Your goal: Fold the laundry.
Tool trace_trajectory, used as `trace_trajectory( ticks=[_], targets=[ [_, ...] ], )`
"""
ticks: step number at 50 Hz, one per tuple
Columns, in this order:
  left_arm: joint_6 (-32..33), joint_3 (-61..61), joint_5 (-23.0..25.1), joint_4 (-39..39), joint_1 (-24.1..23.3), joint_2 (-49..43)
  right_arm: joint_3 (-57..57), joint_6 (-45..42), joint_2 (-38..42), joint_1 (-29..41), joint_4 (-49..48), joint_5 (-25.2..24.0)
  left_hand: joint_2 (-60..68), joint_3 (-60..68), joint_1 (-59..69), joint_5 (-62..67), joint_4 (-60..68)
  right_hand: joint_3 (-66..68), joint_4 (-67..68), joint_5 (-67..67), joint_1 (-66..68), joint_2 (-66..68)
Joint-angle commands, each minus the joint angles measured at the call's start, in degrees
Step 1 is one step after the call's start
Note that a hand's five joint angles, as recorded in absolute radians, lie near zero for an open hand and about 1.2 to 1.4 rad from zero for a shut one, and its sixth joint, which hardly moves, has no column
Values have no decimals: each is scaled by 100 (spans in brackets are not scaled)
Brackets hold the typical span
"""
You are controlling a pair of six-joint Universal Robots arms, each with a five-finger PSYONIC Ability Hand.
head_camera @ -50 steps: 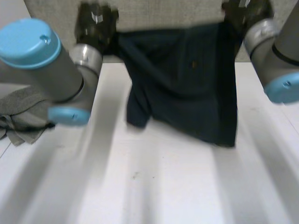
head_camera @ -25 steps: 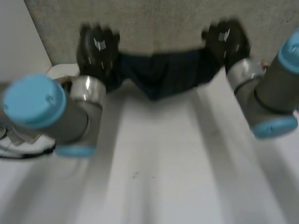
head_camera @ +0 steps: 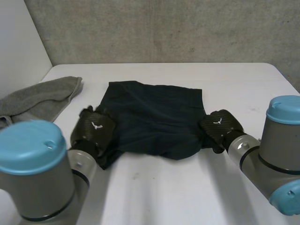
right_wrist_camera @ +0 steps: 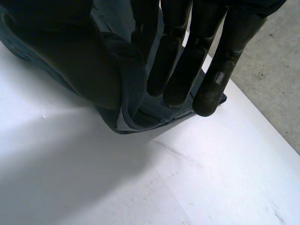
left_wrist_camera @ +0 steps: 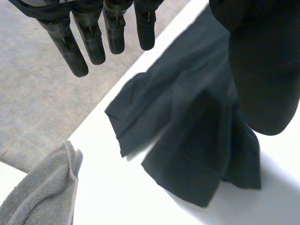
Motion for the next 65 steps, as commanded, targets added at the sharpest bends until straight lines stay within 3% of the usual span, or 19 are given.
trace_trajectory(
  ticks=[1,6,13,18,25,30,40,54,58,59,60,65],
  targets=[
    [-518,10,309,-113,526,246,225,15,-143,-192,-231,-266,19,1,-6,70,33,1231,1201,1423,2553,1276],
    [-676,-42,915,-165,1106,167,225,41,-143,-332,-249,-320,741,722,715,791,755,1231,1201,1423,2553,1276],
    [-1291,-43,1443,-491,1300,-167,216,261,-143,-447,-258,-328,1701,1682,1675,1751,1715,1231,1201,1423,2553,1276],
    [-1643,19,1628,-517,1441,-352,225,296,-134,-438,-258,-328,3196,3178,3171,3247,3210,1231,1201,1423,2553,1276],
    [-1679,2,1637,-526,1371,-431,234,296,-134,-438,-267,-328,3216,3197,3191,3267,3230,1231,1201,1423,2553,1276],
    [-1688,-60,1602,-535,1345,-273,234,296,-116,-438,-267,-337,2008,1990,1983,2059,2023,1231,1201,1423,2553,1276],
    [-1679,-130,1506,-465,1230,-194,242,305,-116,-438,-267,-337,1568,1549,1542,1618,1582,1231,1201,1423,2553,1276],
    [-1591,326,1268,-324,1213,-1099,269,305,-116,-438,-276,-328,1819,1800,1793,1869,1833,1231,1201,1423,2553,1276],
    [-1591,537,1268,-298,1222,-1266,251,296,-116,-438,-293,-328,3932,3913,3906,3982,3946,1231,1201,1423,2553,1276],
    [-1591,590,1268,-289,1222,-1292,225,296,-116,-438,-293,-328,4755,4736,4729,4806,4769,1231,1201,1423,2553,1276],
    [-1591,703,1268,-280,1222,-1327,199,288,-116,-438,-293,-328,6345,6327,6320,6396,6359,1231,1201,1423,2553,1276],
    [-1591,1038,1259,-359,1204,-1205,-56,200,-151,-438,-232,-267,6595,6576,6569,6645,6609,1231,1201,1423,2553,1276]
  ],
)
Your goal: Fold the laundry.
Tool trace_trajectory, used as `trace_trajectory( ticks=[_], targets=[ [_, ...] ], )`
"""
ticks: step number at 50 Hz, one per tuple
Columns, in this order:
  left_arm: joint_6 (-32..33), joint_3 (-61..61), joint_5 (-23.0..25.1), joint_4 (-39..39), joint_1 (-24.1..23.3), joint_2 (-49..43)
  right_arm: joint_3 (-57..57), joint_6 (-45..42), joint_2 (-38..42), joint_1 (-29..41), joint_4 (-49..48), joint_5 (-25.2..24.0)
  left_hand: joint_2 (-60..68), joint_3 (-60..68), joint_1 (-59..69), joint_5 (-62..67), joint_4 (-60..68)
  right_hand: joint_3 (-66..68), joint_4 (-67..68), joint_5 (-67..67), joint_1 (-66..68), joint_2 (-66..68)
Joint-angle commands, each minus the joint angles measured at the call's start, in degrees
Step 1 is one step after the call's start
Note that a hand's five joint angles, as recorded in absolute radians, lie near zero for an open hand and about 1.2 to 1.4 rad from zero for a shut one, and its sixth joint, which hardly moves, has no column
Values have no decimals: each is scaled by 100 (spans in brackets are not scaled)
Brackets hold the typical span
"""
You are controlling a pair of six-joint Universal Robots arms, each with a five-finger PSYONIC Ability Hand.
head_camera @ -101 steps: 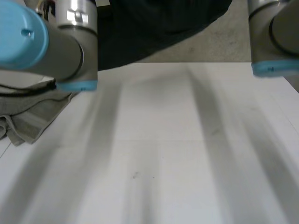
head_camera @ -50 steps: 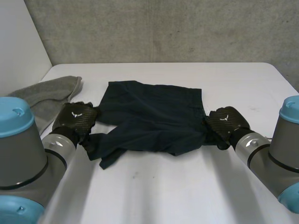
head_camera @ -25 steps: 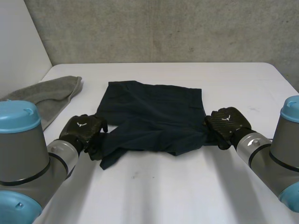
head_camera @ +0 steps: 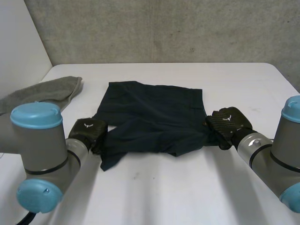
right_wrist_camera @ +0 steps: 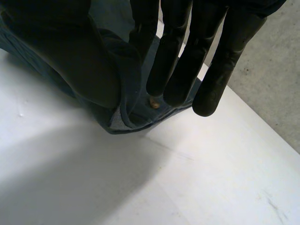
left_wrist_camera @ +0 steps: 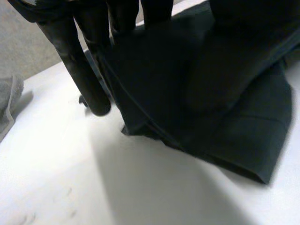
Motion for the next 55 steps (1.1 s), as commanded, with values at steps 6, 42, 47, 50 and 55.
trace_trajectory(
  ticks=[6,42,47,50,55],
  targets=[
    [50,635,-2,-282,-72,1329,-1029,-92,-1021,-18,595,90,1780,1812,1665,1924,1842,1231,1201,1423,2553,1276],
    [1351,4807,-90,-310,96,-1084,-5949,-514,1638,544,1576,1204,1780,1812,1665,1924,1842,1231,1201,1423,2553,1276],
    [1431,6530,-160,408,104,-1314,-6751,-522,1833,597,-166,1478,1780,1812,1665,1924,1842,1231,1201,1423,2553,1276],
    [1431,6735,-248,937,96,-1209,-6867,-522,1790,624,-1081,1505,1780,1812,1665,1924,1842,1231,1201,1423,2553,1276],
    [1422,6211,-415,1624,-53,-595,-6805,-514,1631,650,-1522,1461,1780,1812,1665,1924,1842,1231,1201,1423,2553,1276]
  ],
)
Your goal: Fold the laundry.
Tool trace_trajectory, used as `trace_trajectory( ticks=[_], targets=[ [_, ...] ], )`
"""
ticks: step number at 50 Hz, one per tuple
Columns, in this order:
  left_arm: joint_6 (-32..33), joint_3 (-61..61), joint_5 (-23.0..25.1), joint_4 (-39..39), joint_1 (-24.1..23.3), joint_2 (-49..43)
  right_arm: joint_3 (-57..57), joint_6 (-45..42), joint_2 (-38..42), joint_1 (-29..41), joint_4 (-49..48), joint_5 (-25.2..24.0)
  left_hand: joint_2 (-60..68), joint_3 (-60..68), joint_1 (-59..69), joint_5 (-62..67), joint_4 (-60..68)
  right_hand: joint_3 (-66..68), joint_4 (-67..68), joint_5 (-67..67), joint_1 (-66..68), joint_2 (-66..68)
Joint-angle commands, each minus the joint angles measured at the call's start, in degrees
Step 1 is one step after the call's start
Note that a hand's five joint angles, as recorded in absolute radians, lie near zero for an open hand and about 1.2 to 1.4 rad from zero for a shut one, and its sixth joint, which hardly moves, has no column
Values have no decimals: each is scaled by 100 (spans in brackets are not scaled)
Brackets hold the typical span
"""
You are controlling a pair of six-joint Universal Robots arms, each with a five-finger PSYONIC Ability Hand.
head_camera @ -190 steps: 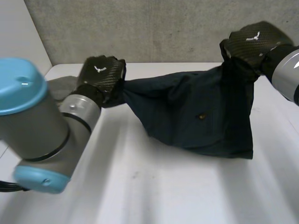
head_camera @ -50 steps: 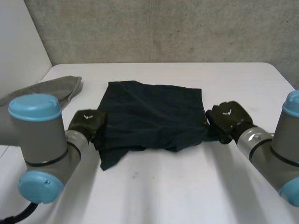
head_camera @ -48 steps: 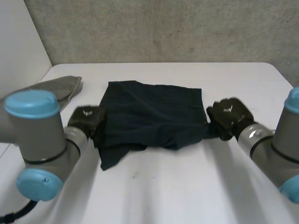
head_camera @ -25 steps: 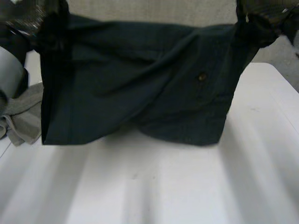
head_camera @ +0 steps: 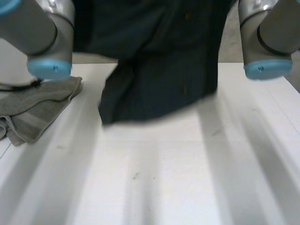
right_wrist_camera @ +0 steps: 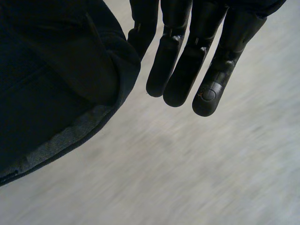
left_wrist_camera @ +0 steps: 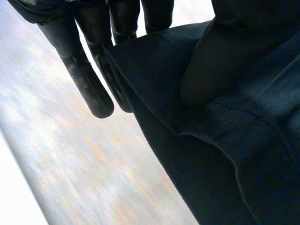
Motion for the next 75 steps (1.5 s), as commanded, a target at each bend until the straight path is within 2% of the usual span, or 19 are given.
trace_trajectory(
  ticks=[1,5,9,17,22,26,30,32,33,34,37,40,47,51,56,69,75],
  targets=[
    [-39,-370,-217,1149,-166,808,-14,7,-237,44,-1167,-22,1139,1187,1432,1431,1136,1231,1168,1423,2553,1276],
    [-47,-1346,-190,1193,-175,1178,434,77,-369,44,-939,-127,1139,1187,1432,1431,1136,1231,1168,1423,2553,1276],
    [-65,-2392,-164,1210,-148,1319,1181,235,-580,-17,-622,-513,1139,1187,1432,1431,1136,1231,1168,1423,2553,1276],
    [-170,-4352,-173,1210,-148,1205,3235,218,-563,-53,10,-1620,1139,1187,1432,1431,1136,1231,1168,1423,2553,1276],
    [-170,-5126,-190,1184,-183,907,4064,-10,-317,-96,116,-1727,1139,1187,1432,1431,1136,1231,1168,1423,2553,1276],
    [-171,-5548,-208,1123,-254,888,4539,-248,-404,-395,309,-1718,1139,1187,1432,1431,1136,1231,1168,1423,2553,1276],
    [-170,-6022,-182,825,-315,1554,4820,-257,-764,-606,757,-1744,1139,1187,1432,1431,1136,1231,1168,1423,2553,1276],
    [-179,-6155,-182,719,-333,1792,4899,-292,-939,-659,1099,-1735,1139,1187,1432,1431,1136,201,139,393,1523,246],
    [-179,-6216,-173,675,-350,1907,4926,-292,-1054,-703,1458,-1735,1139,1187,1432,1431,1136,-1105,-1168,-913,217,-1060],
    [-188,-6339,-173,596,-376,2108,4926,-275,-1116,-747,1661,-1735,1139,1187,1432,1431,1136,-1718,-1780,-1525,-395,-1673],
    [-188,-6524,-164,551,-429,2382,4891,-178,-1239,-896,2407,-1787,1139,1187,1432,1431,1136,-3114,-3177,-2922,-1792,-3069],
    [-197,-6700,-173,525,-447,2646,4873,84,-1318,-1010,2673,-1806,1139,1187,1432,1431,1136,-4275,-4337,-4083,-2953,-4230],
    [-284,-6850,-173,463,-535,3006,4961,1157,-1626,-1072,2700,-1788,1139,1187,1432,1431,1136,-4533,-4596,-4341,-3211,-4488],
    [-583,-6832,-173,376,-622,3068,5215,1746,-1661,-1072,2613,-1823,1139,1187,1432,1431,1136,-4482,-4545,-4290,-3160,-4438],
    [-750,-6727,-173,288,-693,3103,5646,2326,-1714,-1072,2235,-1823,1139,1187,1432,1431,1136,-4432,-4495,-4240,-3110,-4387],
    [-856,-6270,-182,261,-939,3112,6367,2556,-1495,-519,566,-1709,1139,1187,1432,1431,1136,-4432,-4495,-4240,-3110,-4387],
    [-979,-5998,-182,112,-939,3103,6289,2511,-1099,-431,336,-1612,1139,1187,1432,1431,1136,-4365,-4428,-4173,-3043,-4320]
  ],
)
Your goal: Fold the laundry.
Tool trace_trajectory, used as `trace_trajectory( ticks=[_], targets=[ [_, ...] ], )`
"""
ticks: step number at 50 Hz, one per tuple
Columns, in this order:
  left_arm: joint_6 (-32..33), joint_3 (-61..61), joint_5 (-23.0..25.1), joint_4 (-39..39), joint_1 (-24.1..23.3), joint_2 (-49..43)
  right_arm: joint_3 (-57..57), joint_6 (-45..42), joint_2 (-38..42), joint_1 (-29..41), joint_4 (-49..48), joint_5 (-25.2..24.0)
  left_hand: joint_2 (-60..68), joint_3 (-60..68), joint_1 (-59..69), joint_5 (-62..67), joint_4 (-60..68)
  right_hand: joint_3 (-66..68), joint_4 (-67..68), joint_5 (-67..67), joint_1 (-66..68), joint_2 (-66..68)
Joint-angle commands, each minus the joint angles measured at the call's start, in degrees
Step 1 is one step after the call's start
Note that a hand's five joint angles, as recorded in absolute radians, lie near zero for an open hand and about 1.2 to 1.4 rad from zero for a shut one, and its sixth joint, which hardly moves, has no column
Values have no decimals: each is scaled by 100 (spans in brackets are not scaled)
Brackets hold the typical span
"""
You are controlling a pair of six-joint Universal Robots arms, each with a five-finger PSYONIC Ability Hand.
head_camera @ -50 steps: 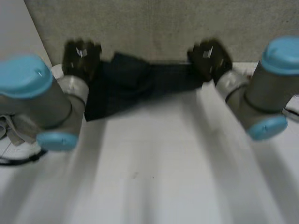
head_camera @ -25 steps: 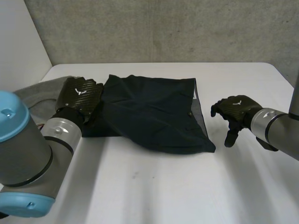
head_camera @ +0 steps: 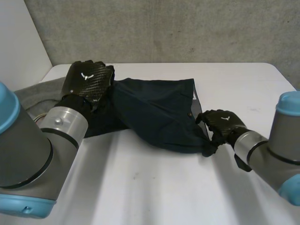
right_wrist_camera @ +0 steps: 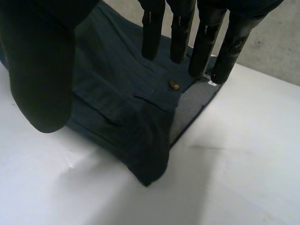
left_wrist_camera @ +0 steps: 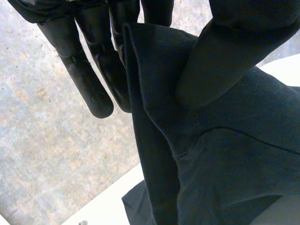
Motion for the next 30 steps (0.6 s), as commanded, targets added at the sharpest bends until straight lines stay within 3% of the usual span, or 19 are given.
trace_trajectory(
  ticks=[1,9,11,13,22,26,30],
  targets=[
    [-151,337,-2,-166,-12,-10,-86,-76,481,204,-408,106,1137,1169,1432,1431,1136,111,176,198,387,74],
    [-327,557,-2,-254,49,-19,-385,-94,912,485,-601,255,1137,1169,1432,1431,1136,1082,1147,1169,1358,1046],
    [-371,583,-11,-254,58,-19,-455,-103,974,486,-645,361,1137,1169,1432,1431,1136,2475,2540,2562,2751,2439],
    [-380,592,-11,-254,67,-36,-578,-103,1000,459,-706,563,1137,1169,1432,1431,1136,5665,5730,5752,5941,5628],
    [-371,469,-11,-491,190,-10,-754,-681,650,345,-636,783,1137,1169,1432,1431,1136,5707,5772,5793,5983,5670],
    [-345,329,24,-877,330,34,-737,-1796,79,213,-233,757,1137,1169,1432,1431,1136,5707,5772,5793,5983,5670],
    [-309,127,51,-1448,445,69,-745,-3543,-807,196,994,766,1137,1169,1432,1431,1136,5707,5772,5793,5983,5670]
  ],
)
